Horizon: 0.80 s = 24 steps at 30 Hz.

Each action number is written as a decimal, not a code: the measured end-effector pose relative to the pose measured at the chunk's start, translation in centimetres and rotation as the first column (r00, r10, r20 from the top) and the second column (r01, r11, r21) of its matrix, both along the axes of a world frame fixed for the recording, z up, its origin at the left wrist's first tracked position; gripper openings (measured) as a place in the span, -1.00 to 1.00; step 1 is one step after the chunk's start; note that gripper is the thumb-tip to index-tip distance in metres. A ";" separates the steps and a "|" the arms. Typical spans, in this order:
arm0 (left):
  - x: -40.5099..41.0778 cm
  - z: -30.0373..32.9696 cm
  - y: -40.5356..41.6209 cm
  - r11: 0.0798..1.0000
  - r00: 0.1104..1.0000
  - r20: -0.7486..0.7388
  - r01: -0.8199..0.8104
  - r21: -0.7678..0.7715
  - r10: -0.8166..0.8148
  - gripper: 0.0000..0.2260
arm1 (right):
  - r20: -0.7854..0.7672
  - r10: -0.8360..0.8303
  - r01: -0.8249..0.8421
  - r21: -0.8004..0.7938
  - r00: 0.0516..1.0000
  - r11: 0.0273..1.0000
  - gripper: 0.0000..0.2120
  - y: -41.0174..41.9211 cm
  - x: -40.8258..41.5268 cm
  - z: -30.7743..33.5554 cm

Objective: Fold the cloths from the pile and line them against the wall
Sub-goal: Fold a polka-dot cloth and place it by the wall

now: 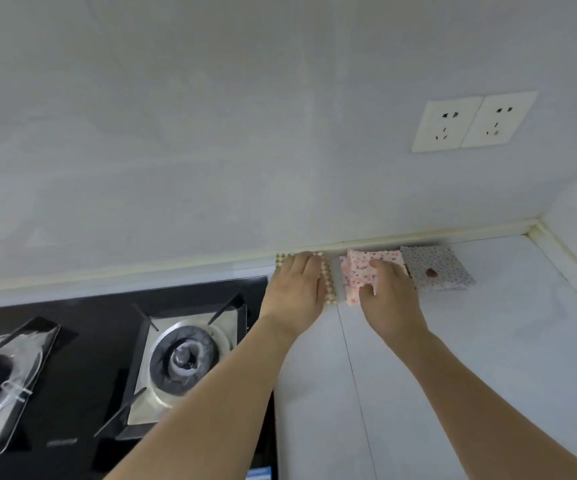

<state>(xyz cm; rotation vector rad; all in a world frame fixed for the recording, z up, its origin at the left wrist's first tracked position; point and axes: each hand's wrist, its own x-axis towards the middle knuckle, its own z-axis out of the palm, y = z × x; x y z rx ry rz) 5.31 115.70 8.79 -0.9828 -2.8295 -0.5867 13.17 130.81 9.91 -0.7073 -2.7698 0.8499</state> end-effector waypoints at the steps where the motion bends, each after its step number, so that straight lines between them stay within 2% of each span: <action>1: 0.3 0.3 -1.5 1.000 0.999 -0.041 -0.006 0.012 0.007 -0.72 | -0.017 0.034 -0.033 0.019 0.999 0.999 -0.59 -1.3 0.0 0.6; 7: 1.0 1.5 -12.4 0.986 0.970 -0.180 -0.157 0.062 0.166 -0.69 | -0.046 0.196 -0.191 0.092 0.979 0.977 -0.54 -11.4 -1.2 3.6; 15: 0.4 3.1 -30.9 0.954 0.938 -0.175 -0.298 0.033 0.299 -0.64 | -0.098 0.327 -0.317 0.103 0.940 0.943 -0.57 -29.2 -3.0 5.7; 24: -1.6 4.5 -49.4 0.937 0.927 -0.140 -0.350 0.005 0.347 -0.65 | -0.039 0.385 -0.381 0.084 0.922 0.921 -0.57 -47.1 -5.5 6.3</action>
